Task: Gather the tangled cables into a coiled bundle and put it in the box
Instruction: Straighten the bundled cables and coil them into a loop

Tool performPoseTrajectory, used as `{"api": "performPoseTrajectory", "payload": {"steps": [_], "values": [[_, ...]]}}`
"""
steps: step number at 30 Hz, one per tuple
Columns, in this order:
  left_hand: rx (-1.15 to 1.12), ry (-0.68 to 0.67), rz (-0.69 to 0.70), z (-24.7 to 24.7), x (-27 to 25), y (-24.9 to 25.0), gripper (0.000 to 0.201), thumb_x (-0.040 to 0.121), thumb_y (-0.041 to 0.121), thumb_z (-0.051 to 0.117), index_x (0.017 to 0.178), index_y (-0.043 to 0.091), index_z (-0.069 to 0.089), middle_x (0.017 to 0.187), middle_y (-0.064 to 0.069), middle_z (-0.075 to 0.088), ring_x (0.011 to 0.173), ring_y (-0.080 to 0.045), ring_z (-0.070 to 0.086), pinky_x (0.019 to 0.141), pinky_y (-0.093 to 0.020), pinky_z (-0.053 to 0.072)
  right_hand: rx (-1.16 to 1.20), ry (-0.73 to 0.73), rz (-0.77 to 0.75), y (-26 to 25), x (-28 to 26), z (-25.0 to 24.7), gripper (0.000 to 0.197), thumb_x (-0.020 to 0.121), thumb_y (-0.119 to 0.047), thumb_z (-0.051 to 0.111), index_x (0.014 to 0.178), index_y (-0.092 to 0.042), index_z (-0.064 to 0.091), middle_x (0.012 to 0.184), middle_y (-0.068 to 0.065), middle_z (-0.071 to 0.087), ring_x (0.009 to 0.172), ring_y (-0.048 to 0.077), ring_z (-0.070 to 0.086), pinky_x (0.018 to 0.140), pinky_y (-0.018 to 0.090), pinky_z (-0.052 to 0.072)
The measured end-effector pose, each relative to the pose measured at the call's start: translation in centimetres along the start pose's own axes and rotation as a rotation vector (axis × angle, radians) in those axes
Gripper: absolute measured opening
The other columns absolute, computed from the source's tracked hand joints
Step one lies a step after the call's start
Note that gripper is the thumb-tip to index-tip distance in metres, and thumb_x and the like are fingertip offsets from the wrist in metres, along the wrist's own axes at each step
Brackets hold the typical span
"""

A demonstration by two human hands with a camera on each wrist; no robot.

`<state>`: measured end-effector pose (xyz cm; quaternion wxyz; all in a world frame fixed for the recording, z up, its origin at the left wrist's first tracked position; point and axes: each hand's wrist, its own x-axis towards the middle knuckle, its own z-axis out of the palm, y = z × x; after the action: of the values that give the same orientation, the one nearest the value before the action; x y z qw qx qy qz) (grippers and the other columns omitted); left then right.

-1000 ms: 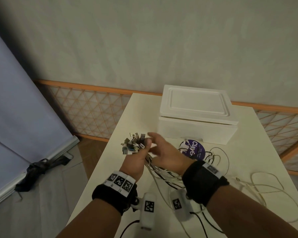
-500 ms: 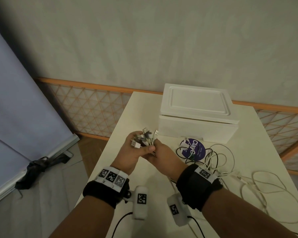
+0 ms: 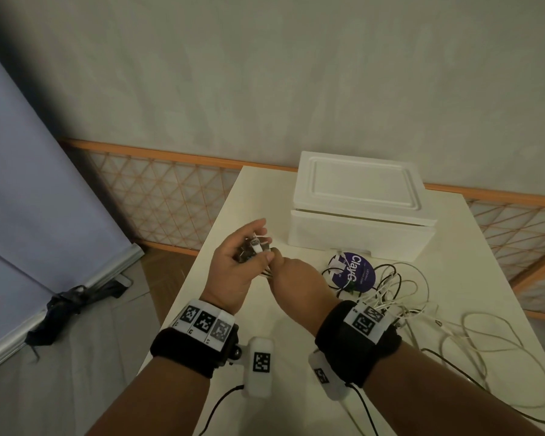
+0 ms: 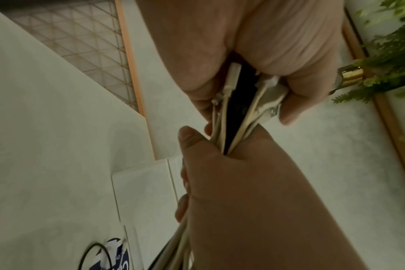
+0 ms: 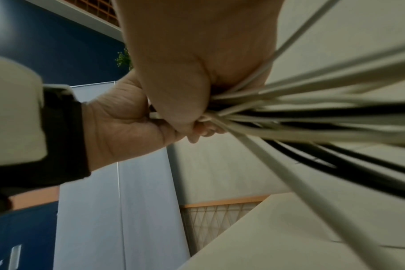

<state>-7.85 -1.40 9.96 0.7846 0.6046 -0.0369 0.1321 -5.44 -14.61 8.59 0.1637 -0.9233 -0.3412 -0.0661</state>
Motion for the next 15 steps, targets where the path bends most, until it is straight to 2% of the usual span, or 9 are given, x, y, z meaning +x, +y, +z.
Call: {"api": "performPoseTrajectory", "payload": {"steps": [2, 4, 6, 8, 11, 13, 15], "values": [[0.072, 0.029, -0.014, 0.2, 0.2, -0.3, 0.029, 0.073, 0.009, 0.068, 0.094, 0.027, 0.075, 0.091, 0.001, 0.068, 0.091, -0.019, 0.063, 0.082, -0.033, 0.05, 0.151, -0.016, 0.045, -0.3, 0.5, -0.6, 0.037, 0.086, -0.013, 0.058, 0.12, -0.005, 0.046, 0.077, 0.012, 0.065, 0.063, 0.029, 0.062, 0.055, 0.04, 0.051], [0.131, 0.043, -0.016, 0.7, 0.2, -0.1, 0.021, 0.076, 0.006, 0.064, 0.085, 0.023, 0.074, 0.088, 0.005, 0.068, 0.089, -0.013, 0.063, 0.081, -0.025, 0.049, 0.372, -0.036, 0.132, -0.3, 1.1, -1.1, 0.035, 0.085, -0.017, 0.059, 0.119, -0.011, 0.051, 0.093, 0.008, 0.067, 0.082, 0.025, 0.064, 0.07, 0.037, 0.051], [0.15, 0.038, -0.017, 1.1, 0.1, 0.1, 0.021, 0.081, -0.003, 0.061, 0.086, 0.015, 0.071, 0.089, 0.008, 0.069, 0.09, -0.009, 0.063, 0.079, -0.019, 0.048, 0.467, -0.04, 0.145, -0.5, 1.6, -1.3, 0.03, 0.083, -0.017, 0.061, 0.113, -0.015, 0.056, 0.097, 0.003, 0.066, 0.086, 0.019, 0.063, 0.072, 0.031, 0.05], [0.169, 0.036, -0.011, 1.2, 0.1, 0.2, 0.026, 0.085, -0.009, 0.059, 0.091, 0.013, 0.07, 0.095, 0.007, 0.071, 0.096, -0.009, 0.065, 0.082, -0.018, 0.048, 0.49, -0.052, 0.126, -0.6, 1.9, -1.1, 0.027, 0.084, -0.018, 0.06, 0.111, -0.017, 0.058, 0.098, 0.001, 0.064, 0.086, 0.016, 0.061, 0.069, 0.024, 0.047], [0.185, 0.033, 0.001, 0.9, 0.4, 0.1, 0.037, 0.086, -0.005, 0.062, 0.107, 0.026, 0.068, 0.109, 0.003, 0.07, 0.106, -0.019, 0.065, 0.091, -0.028, 0.051, 0.451, -0.051, 0.118, -0.5, 2.0, 0.0, 0.029, 0.088, -0.021, 0.054, 0.116, -0.018, 0.057, 0.101, 0.0, 0.063, 0.088, 0.015, 0.061, 0.063, 0.01, 0.037], [0.204, 0.042, 0.006, 0.9, 0.5, 0.1, 0.039, 0.087, 0.001, 0.064, 0.106, 0.035, 0.07, 0.11, -0.002, 0.069, 0.105, -0.024, 0.065, 0.091, -0.032, 0.052, 0.41, -0.041, 0.12, -0.5, 2.0, 0.1, 0.031, 0.09, -0.024, 0.052, 0.119, -0.015, 0.057, 0.103, 0.004, 0.064, 0.088, 0.018, 0.062, 0.065, 0.016, 0.042], [0.21, 0.074, 0.028, 1.0, 0.4, -0.1, 0.024, 0.089, 0.015, 0.064, 0.097, 0.035, 0.073, 0.108, -0.005, 0.07, 0.104, -0.028, 0.065, 0.092, -0.038, 0.051, 0.394, -0.046, 0.152, -0.6, 1.9, -0.3, 0.029, 0.089, -0.026, 0.055, 0.114, -0.012, 0.057, 0.097, 0.007, 0.065, 0.084, 0.021, 0.062, 0.069, 0.028, 0.048]]}}
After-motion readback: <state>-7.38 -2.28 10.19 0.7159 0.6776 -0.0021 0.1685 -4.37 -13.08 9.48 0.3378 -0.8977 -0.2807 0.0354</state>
